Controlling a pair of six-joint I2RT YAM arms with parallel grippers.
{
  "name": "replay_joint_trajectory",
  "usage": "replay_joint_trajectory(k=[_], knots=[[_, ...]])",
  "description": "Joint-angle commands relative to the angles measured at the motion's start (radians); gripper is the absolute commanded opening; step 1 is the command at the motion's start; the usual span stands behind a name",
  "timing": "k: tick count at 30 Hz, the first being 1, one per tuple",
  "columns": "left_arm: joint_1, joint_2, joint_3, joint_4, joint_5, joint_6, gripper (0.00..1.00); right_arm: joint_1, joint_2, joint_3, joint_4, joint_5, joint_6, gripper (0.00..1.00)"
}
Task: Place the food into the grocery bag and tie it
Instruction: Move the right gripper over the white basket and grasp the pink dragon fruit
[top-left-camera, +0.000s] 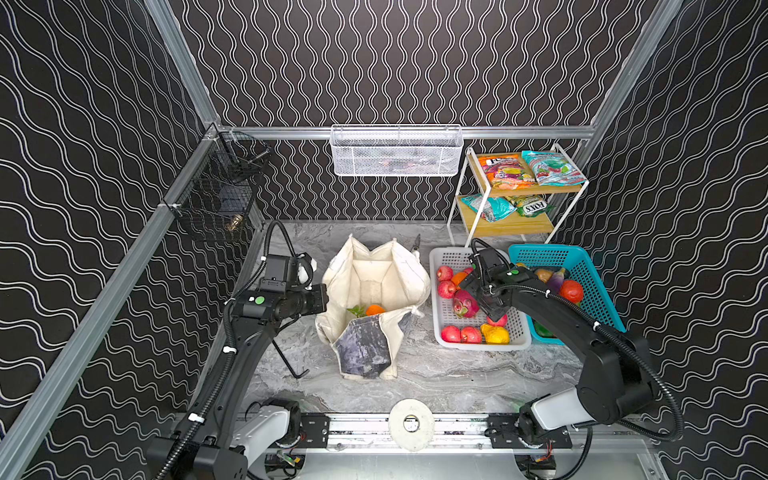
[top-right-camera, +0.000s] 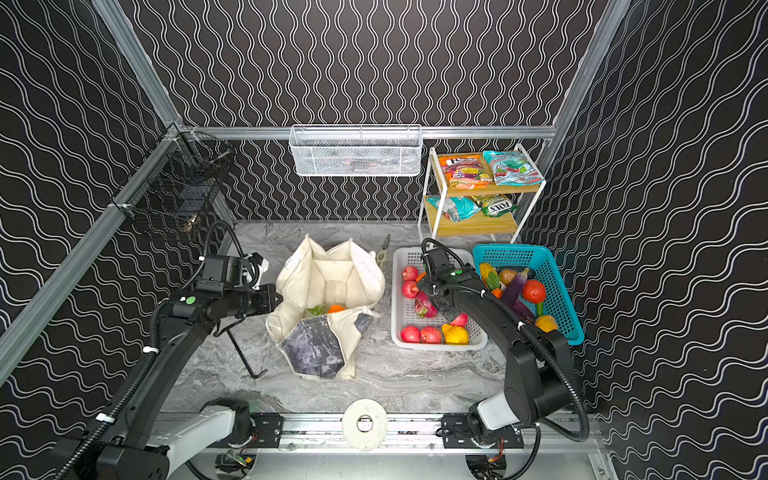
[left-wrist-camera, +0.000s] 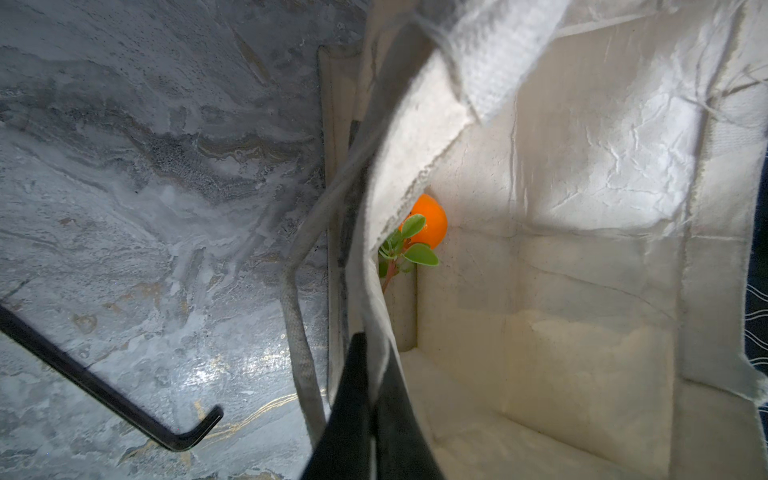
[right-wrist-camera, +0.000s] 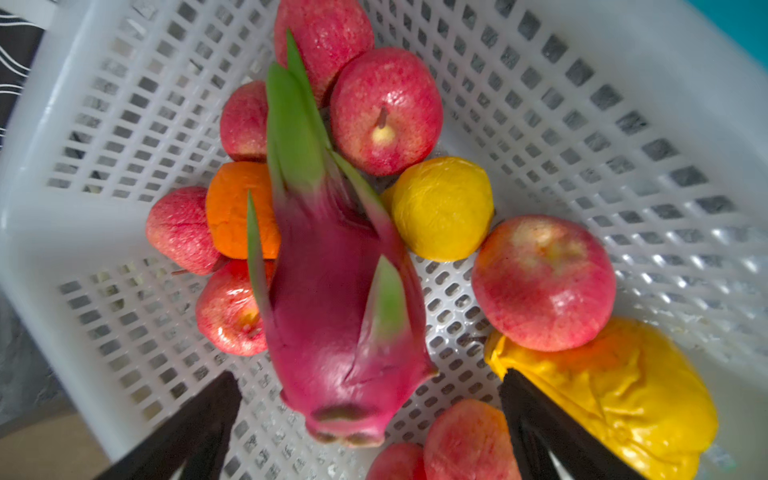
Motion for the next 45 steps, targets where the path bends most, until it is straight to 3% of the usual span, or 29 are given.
replay_joint_trajectory(k=[1,23,45], knots=[[-0.003,-0.006,-0.002,0.013,0.017,-0.001,0.0,0.001,0.014,-0.003,0.045,-0.017,-0.018,0.99],[-0.006,-0.012,-0.014,0.012,0.023,0.01,0.0,-0.002,0.135,0.026,0.071,-0.075,-0.04,0.99],[-0.011,-0.02,-0.023,0.01,0.02,0.011,0.0,-0.029,0.165,-0.02,0.134,-0.128,-0.029,0.99]])
